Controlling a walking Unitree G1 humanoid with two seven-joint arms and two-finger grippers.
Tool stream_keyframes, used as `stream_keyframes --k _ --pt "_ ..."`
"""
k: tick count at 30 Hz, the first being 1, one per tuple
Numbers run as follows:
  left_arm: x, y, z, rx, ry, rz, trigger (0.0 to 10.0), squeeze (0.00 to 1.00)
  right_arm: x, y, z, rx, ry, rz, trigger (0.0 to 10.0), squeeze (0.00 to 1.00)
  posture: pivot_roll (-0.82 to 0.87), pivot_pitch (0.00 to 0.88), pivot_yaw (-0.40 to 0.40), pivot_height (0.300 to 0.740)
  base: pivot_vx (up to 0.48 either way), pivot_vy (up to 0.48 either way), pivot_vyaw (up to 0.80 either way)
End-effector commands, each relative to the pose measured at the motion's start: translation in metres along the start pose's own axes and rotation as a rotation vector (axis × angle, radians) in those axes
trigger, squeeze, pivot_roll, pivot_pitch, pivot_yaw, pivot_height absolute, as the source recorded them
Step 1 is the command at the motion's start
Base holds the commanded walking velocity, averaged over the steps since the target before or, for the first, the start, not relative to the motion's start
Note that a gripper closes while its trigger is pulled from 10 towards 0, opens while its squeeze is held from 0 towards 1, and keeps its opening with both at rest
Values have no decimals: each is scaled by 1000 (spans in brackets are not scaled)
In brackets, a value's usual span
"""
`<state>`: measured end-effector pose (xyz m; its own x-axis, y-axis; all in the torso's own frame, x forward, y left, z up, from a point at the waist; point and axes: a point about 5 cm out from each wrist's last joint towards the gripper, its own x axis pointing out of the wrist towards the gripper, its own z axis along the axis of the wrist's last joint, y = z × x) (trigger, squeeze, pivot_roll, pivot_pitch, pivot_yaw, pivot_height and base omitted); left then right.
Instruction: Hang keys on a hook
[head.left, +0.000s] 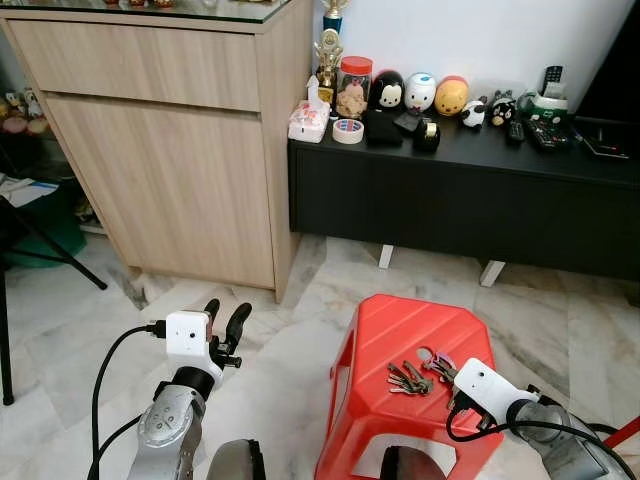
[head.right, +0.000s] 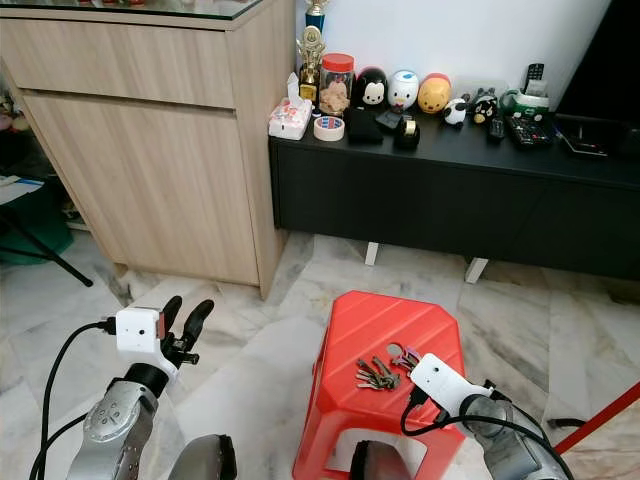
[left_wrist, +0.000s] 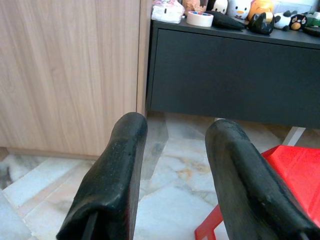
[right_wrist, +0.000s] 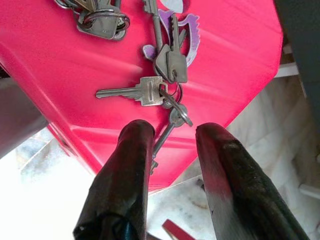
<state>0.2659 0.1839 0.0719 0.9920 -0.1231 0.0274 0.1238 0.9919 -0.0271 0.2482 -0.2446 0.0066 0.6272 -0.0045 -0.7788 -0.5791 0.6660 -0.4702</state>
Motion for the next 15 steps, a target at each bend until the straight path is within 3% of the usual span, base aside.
stream_keyframes --k 1,5,8,9,11,12,14,15 --pt "-1 -1 0 8 8 -12 10000 0 -1 -1 5 31 -10 13 10000 0 36 30 -71 608 0 0 0" --pt "-1 -1 0 8 8 -9 10000 0 3 -4 5 26 9 -77 10000 0 34 31 -70 608 0 0 0" --pt "0 -2 0 8 9 -11 10000 0 4 -4 13 112 -29 -105 10000 0 34 31 -70 608 0 0 0" --pt "0 -2 0 7 9 -12 10000 0 4 -5 15 162 -46 -129 10000 0 34 31 -70 608 0 0 0" --pt "-1 -2 -1 6 12 -12 10000 0 6 -3 26 375 -128 -190 10000 0 34 31 -70 608 0 0 0" --pt "-1 -2 -1 6 12 -12 10000 0 6 -3 26 375 -128 -190 10000 0 34 31 -70 608 0 0 0" --pt "-1 -2 -1 6 14 -12 10000 0 8 5 36 594 -215 -189 10000 0 34 31 -70 608 0 0 0" --pt "-1 -2 -1 6 14 -11 10000 0 9 9 38 651 -229 -201 10000 0 39 39 -71 608 0 0 0"
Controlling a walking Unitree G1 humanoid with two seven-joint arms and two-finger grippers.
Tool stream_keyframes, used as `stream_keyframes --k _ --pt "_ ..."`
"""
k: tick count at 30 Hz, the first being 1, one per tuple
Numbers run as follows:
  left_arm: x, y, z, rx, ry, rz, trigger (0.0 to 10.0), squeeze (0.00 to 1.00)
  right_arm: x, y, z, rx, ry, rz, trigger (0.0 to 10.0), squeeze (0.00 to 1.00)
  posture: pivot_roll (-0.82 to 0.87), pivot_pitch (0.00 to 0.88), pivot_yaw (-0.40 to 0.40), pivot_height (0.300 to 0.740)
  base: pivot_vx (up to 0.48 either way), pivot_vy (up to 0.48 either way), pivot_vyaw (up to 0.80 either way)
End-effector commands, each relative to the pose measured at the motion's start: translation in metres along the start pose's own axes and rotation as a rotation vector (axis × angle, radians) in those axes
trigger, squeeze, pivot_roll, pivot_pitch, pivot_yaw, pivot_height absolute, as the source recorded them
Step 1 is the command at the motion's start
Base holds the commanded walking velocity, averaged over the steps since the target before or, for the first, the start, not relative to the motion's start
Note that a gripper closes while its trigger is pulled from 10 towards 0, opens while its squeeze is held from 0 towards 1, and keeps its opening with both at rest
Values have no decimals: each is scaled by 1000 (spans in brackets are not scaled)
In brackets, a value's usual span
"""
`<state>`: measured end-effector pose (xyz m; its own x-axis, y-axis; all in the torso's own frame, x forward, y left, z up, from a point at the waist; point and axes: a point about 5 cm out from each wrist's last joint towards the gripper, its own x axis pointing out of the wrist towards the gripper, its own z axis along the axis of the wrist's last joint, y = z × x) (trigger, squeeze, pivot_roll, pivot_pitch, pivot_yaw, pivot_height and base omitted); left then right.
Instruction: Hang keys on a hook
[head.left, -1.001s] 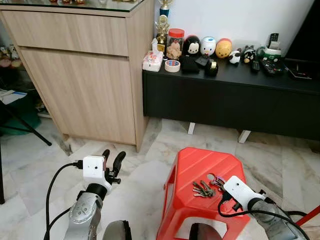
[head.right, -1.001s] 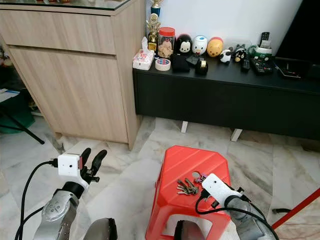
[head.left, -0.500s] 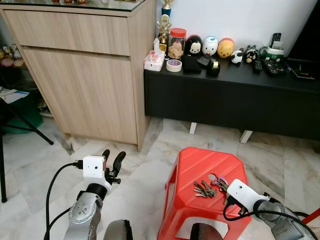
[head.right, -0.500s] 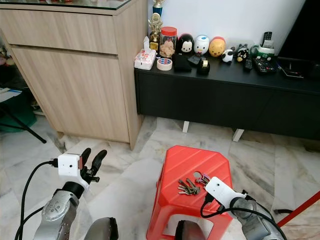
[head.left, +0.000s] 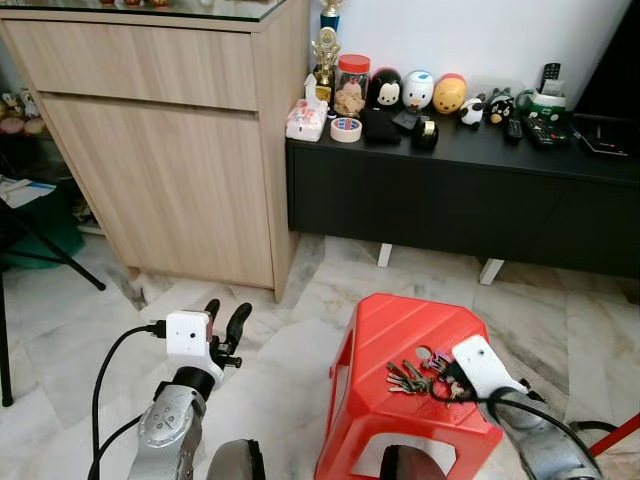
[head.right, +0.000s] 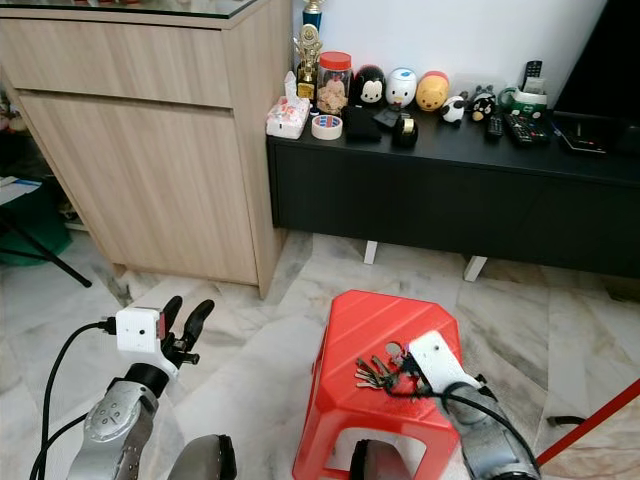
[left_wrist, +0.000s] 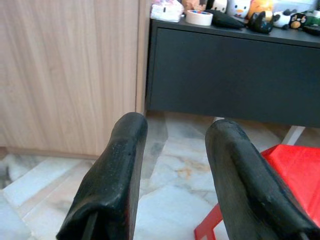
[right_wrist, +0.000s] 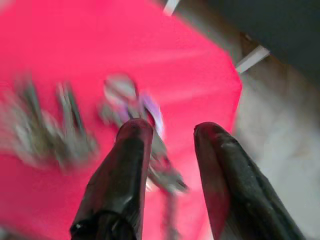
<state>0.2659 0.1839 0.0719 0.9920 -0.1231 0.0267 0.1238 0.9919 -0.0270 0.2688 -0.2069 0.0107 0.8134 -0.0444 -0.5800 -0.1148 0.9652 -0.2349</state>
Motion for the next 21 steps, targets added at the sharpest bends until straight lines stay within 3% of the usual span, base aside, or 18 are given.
stream_keyframes --k 1,4,6,10,14,21 --pt "-1 -1 -1 7 13 -9 10000 0 -1 2 -3 130 -24 -39 10000 0 41 40 -70 608 0 0 0" --pt "-1 -1 -1 7 14 -7 10000 0 -1 9 -7 314 -30 -112 10000 0 43 41 -69 608 0 0 0" --pt "-2 0 -1 10 16 -6 10000 0 -1 14 -9 494 -40 -136 10000 0 45 42 -68 608 0 0 0" --pt "-2 0 -2 11 18 -5 10000 0 -2 13 -9 602 -67 -218 10000 0 48 41 -69 608 0 0 0" --pt "-2 0 -2 11 18 -6 10000 0 -2 6 -9 883 -96 -313 10000 0 43 39 -69 608 0 0 0" --pt "-3 0 -3 11 18 -2 10000 0 3 6 -3 1060 -150 -280 10000 0 51 36 -72 608 0 0 0"
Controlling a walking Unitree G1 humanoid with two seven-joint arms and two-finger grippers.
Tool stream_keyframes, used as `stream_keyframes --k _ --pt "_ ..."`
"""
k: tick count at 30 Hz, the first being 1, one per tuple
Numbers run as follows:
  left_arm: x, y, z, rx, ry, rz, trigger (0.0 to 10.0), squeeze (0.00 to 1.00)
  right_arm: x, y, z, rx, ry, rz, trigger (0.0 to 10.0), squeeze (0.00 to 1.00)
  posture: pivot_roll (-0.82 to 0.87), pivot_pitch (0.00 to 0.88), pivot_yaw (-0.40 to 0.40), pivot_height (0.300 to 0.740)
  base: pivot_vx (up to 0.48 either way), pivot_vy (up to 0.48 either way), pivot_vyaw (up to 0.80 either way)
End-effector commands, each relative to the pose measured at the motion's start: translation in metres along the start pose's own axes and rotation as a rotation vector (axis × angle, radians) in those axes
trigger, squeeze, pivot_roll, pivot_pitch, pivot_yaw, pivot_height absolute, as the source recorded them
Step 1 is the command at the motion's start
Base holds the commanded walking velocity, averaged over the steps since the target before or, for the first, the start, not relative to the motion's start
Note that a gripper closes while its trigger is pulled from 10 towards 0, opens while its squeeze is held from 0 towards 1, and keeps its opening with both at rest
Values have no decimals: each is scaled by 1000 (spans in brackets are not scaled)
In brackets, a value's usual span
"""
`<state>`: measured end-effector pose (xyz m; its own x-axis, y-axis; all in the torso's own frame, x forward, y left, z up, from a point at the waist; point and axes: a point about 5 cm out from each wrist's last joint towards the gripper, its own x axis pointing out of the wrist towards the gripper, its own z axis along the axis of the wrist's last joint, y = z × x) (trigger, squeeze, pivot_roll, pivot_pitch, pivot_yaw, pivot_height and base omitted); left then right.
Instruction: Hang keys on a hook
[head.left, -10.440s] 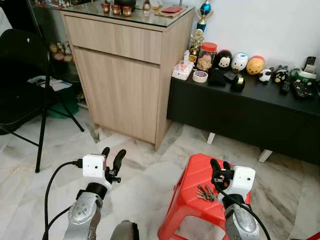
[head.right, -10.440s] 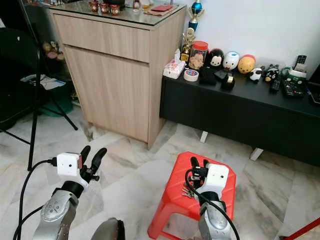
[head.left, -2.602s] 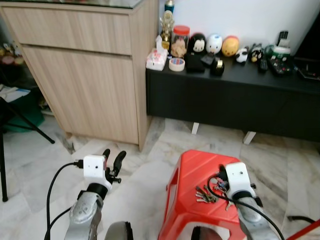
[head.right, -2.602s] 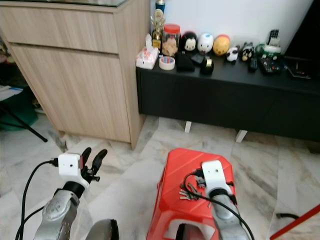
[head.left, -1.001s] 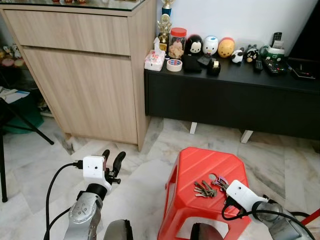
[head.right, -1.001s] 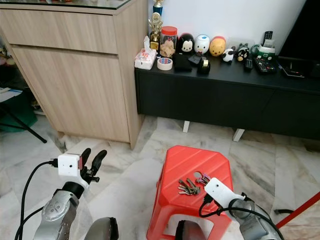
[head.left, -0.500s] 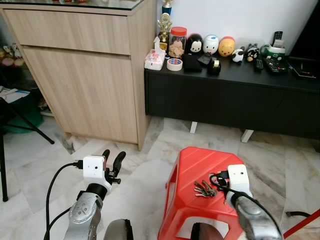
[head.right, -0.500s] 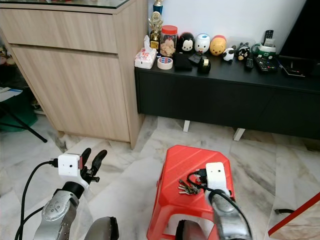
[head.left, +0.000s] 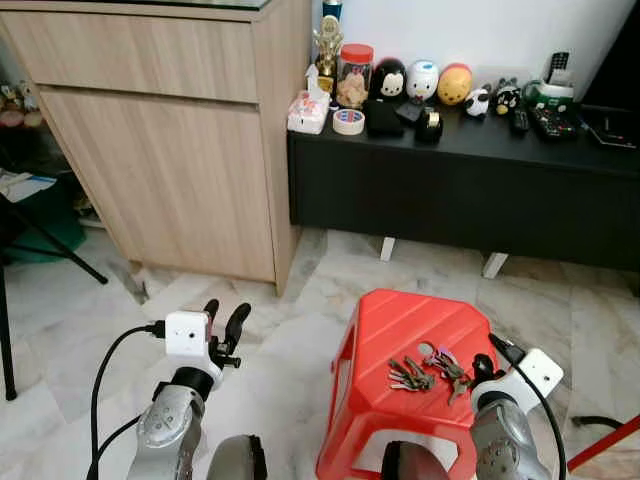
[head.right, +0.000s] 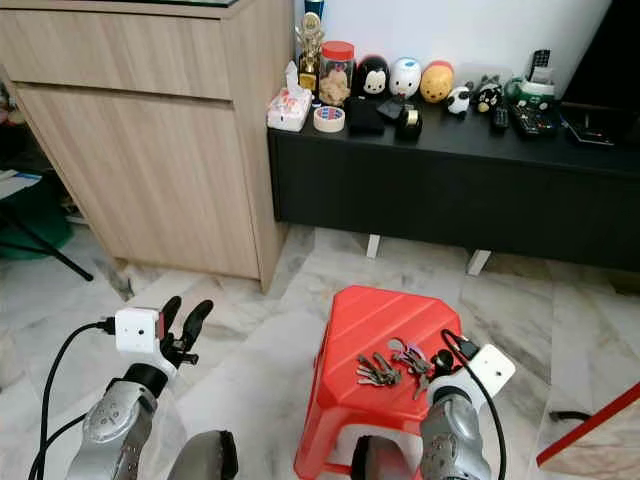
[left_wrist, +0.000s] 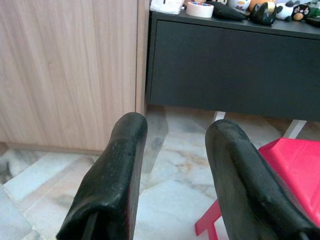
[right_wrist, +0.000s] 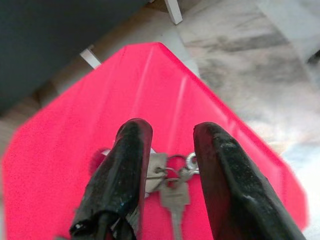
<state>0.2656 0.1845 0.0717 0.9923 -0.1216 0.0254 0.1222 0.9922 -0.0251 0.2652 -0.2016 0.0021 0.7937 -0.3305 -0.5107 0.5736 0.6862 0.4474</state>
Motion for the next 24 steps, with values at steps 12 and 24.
stream_keyframes --k 12,24 --pt "-3 0 -3 16 19 -2 10000 0 2 3 1 282 -40 -7 10000 0 56 30 -71 608 0 0 0" --pt "-4 1 -2 19 19 2 10000 0 0 -9 -16 403 9 -117 10000 0 60 35 -74 608 0 0 0"
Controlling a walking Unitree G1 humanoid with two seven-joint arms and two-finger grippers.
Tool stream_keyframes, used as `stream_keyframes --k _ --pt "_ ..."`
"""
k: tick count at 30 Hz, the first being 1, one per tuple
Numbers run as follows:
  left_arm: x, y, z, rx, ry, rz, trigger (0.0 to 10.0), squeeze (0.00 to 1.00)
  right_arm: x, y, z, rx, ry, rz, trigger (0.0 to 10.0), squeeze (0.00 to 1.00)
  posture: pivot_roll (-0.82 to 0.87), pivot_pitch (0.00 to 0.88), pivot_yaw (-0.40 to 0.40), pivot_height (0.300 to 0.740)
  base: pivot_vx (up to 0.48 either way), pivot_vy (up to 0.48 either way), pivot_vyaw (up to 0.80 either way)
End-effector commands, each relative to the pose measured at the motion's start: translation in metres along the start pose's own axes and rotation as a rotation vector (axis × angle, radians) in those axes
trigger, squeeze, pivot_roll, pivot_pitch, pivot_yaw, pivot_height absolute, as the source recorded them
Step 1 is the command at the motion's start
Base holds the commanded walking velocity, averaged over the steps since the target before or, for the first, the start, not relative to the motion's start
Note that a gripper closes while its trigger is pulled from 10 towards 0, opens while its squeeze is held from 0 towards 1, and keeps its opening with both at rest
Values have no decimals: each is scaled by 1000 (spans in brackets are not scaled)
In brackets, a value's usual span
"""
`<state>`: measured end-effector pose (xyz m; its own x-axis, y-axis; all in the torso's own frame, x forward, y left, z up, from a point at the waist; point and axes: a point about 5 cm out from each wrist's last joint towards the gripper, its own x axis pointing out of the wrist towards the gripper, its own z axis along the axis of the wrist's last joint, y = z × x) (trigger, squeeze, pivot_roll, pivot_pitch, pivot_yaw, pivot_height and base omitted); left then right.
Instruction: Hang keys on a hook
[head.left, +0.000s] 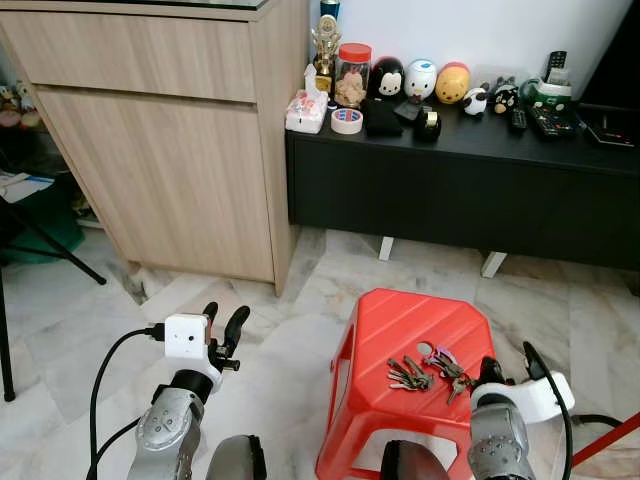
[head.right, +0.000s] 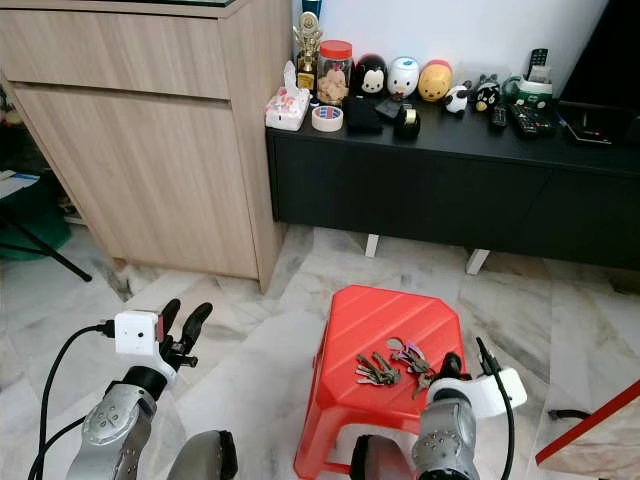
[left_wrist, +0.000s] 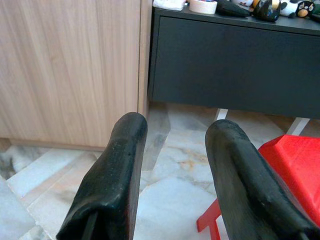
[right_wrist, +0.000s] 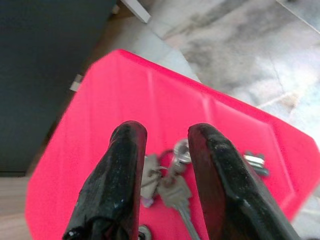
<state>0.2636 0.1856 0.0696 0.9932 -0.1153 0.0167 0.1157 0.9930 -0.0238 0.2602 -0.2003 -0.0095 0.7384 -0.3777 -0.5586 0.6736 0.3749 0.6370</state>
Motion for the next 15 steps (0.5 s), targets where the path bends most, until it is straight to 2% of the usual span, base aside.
stream_keyframes --k 1,15 --pt "-1 0 0 18 10 -4 10000 0 -1 -4 -4 37 4 -35 10000 0 60 35 -74 608 0 0 0" --pt "-2 0 1 23 11 -4 10000 0 3 -4 -11 34 74 -32 10000 0 58 43 -71 608 0 0 0"
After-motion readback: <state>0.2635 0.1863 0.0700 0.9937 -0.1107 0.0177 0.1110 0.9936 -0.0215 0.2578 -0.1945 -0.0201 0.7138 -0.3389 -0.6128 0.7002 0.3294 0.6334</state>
